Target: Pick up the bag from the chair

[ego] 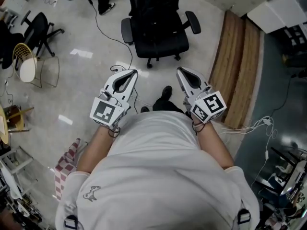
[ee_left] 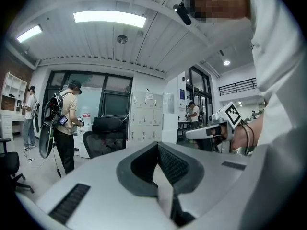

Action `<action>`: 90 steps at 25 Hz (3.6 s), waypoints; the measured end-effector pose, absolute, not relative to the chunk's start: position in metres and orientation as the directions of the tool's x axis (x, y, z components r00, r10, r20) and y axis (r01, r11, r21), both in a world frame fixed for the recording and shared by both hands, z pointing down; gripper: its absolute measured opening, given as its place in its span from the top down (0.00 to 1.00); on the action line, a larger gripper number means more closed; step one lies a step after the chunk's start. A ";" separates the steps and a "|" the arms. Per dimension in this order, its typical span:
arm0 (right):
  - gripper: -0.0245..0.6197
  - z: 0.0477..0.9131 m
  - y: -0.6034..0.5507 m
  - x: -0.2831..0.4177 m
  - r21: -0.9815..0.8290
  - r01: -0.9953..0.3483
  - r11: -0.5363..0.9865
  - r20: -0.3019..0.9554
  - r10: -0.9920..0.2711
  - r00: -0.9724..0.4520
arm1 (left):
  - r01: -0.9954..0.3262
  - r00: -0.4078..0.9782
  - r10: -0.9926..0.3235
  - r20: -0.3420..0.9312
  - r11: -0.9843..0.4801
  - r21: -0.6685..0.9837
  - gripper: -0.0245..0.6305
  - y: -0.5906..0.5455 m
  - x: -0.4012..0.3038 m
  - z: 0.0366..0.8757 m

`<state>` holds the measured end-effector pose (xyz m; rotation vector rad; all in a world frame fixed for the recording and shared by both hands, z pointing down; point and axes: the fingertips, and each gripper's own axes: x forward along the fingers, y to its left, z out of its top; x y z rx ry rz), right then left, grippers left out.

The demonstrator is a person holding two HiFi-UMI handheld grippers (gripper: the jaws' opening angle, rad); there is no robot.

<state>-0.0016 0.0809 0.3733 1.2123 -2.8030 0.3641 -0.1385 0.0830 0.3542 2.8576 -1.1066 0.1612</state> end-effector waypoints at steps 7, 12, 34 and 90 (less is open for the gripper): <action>0.91 0.373 0.029 0.032 -0.183 -0.719 0.670 0.142 -0.706 -0.694 | -0.686 0.720 -0.680 0.140 -0.727 -0.004 0.95 0.028 -0.095 0.350; 0.91 0.366 -0.016 0.071 -0.178 -0.710 0.682 0.127 -0.699 -0.704 | -0.683 0.724 -0.679 0.124 -0.731 -0.013 0.95 -0.017 -0.054 0.351; 0.91 0.356 -0.137 0.084 -0.146 -0.658 0.739 0.118 -0.647 -0.753 | -0.693 0.717 -0.688 0.112 -0.721 0.003 0.95 -0.140 -0.004 0.344; 0.75 0.461 -0.490 -0.011 -0.458 -0.576 0.677 0.260 -0.518 -0.815 | -0.682 0.719 -0.659 0.218 -0.730 0.041 0.95 -0.472 -0.058 0.403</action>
